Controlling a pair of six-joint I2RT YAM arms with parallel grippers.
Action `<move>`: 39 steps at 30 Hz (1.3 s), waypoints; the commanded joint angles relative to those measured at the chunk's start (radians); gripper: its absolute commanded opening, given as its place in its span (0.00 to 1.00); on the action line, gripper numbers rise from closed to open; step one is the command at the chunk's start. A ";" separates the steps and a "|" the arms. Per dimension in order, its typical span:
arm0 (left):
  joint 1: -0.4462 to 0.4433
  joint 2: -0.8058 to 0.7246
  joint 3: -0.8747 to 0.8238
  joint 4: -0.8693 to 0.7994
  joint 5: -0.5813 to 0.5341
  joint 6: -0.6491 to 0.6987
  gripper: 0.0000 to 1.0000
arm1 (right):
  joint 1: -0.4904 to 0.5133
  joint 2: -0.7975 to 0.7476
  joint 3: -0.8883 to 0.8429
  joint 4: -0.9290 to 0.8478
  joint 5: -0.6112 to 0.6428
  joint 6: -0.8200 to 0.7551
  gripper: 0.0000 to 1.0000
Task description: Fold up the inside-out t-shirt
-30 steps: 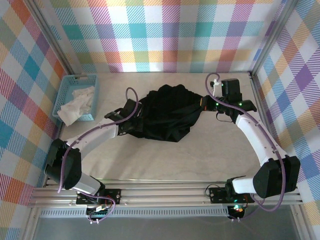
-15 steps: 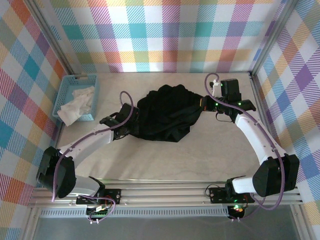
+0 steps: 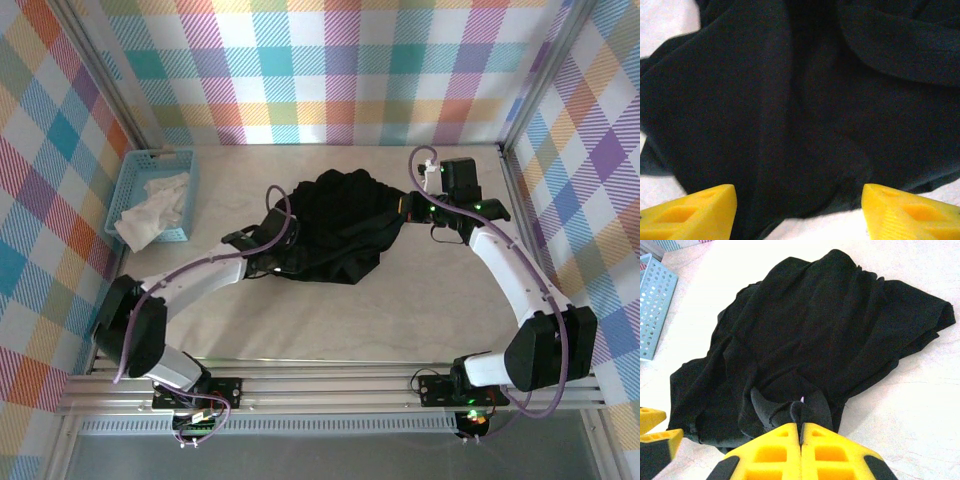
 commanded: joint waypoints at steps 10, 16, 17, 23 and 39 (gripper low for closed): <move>-0.048 0.197 0.146 -0.085 -0.204 0.008 0.78 | -0.005 0.004 -0.003 0.016 -0.028 0.008 0.00; -0.049 0.139 0.115 -0.094 -0.213 -0.002 0.59 | -0.005 0.008 -0.009 0.022 -0.026 0.006 0.00; -0.047 0.132 0.109 -0.098 -0.217 -0.002 0.55 | -0.005 0.010 -0.009 0.024 -0.028 0.006 0.00; -0.047 0.103 0.090 -0.111 -0.236 -0.003 0.39 | -0.005 0.017 -0.006 0.022 -0.029 0.006 0.00; -0.011 -0.077 0.057 -0.084 -0.254 0.007 0.00 | -0.005 -0.017 0.020 0.010 -0.013 0.014 0.00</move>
